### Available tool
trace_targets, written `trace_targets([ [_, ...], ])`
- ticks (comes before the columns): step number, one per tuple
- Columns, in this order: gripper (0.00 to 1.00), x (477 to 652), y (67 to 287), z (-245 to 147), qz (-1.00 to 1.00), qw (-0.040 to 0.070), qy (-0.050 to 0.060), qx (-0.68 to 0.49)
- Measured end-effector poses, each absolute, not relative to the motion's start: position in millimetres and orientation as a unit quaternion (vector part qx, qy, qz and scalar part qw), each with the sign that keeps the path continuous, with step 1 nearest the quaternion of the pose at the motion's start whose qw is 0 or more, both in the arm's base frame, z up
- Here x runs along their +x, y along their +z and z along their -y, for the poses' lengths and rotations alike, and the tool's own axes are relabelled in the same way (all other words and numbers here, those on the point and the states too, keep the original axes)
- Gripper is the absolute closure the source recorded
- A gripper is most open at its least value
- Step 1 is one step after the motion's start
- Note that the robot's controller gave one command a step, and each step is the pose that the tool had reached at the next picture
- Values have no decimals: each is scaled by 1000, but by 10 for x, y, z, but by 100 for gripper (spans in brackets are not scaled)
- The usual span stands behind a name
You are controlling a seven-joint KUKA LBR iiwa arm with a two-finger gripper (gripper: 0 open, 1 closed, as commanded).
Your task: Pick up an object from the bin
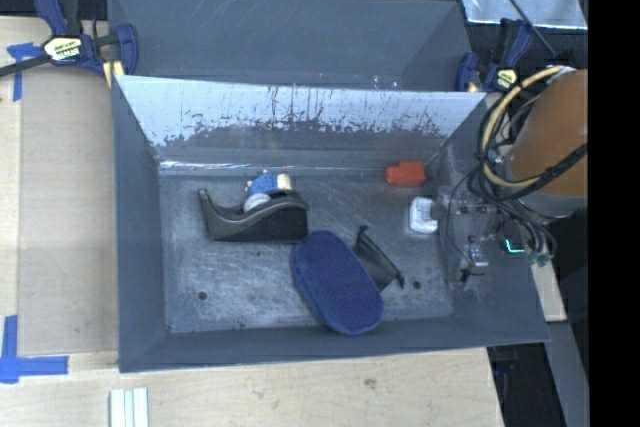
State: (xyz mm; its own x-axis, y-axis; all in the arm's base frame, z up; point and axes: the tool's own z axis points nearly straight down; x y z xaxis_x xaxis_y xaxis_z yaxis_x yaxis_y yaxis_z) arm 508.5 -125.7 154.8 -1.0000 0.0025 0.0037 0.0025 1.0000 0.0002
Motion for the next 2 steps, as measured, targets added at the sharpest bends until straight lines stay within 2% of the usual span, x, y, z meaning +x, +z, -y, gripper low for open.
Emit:
trace_targets([
  [1, 0, 5071, 810, 394, 992, 1, -2, 127],
  [2, 0, 5266, 701, 363, 933, -3, 1, 359],
])
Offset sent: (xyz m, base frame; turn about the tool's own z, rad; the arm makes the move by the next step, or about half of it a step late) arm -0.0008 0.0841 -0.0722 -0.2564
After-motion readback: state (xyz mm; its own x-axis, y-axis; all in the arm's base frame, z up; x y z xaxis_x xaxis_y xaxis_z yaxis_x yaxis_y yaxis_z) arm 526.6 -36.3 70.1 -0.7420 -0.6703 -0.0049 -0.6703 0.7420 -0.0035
